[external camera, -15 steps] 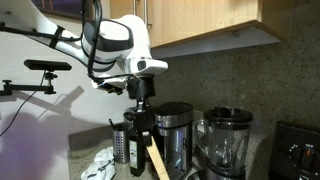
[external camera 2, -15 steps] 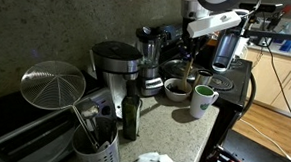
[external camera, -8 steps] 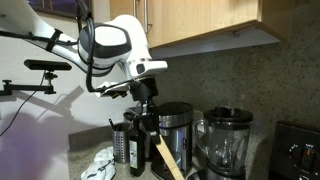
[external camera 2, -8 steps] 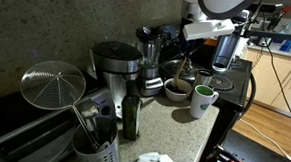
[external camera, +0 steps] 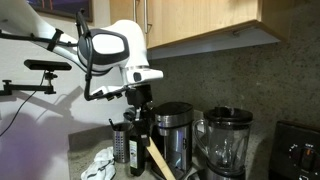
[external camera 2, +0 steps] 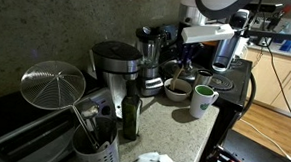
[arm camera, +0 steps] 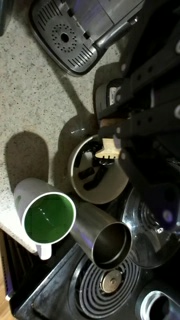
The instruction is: Take the wooden spoon from the utensil holder and use it to stir the contents in the white bowl then put back the spoon in the utensil holder
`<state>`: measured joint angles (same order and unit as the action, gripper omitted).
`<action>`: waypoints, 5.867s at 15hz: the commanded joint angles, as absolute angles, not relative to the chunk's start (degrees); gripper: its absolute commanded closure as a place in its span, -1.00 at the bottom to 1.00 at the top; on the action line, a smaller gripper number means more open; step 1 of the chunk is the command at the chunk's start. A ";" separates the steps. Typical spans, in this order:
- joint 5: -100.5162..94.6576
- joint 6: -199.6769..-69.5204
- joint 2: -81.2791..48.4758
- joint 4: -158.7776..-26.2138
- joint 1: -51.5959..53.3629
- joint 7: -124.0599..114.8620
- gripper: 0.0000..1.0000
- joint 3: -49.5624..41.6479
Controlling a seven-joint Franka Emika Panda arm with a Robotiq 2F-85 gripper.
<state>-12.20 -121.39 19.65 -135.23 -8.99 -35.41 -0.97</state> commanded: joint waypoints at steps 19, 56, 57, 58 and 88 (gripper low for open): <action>-18.28 -106.57 20.13 -130.68 -8.72 -42.65 0.94 1.86; -20.00 -111.51 16.30 -130.62 -7.29 -49.78 0.94 2.10; -19.86 -113.19 16.43 -131.11 -7.31 -49.82 0.94 1.96; -19.72 -114.50 16.52 -131.50 -7.32 -49.89 0.94 1.90; -2.88 -84.29 11.05 -101.38 2.93 -23.31 0.94 6.64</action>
<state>-5.50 -91.83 14.10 -109.65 1.43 -28.44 5.53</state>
